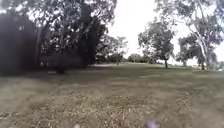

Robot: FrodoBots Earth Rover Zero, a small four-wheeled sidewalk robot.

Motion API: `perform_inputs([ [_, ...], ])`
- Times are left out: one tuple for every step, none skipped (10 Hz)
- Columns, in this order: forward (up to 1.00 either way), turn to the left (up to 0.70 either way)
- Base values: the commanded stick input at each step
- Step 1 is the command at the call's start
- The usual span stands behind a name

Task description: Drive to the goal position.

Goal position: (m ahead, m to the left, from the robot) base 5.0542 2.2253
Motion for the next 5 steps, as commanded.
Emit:
perform_inputs([
  [0.70, 0.00],
  [0.70, -0.05],
  [0.70, -0.24],
  [0.70, -0.34],
  [0.70, -0.34],
])
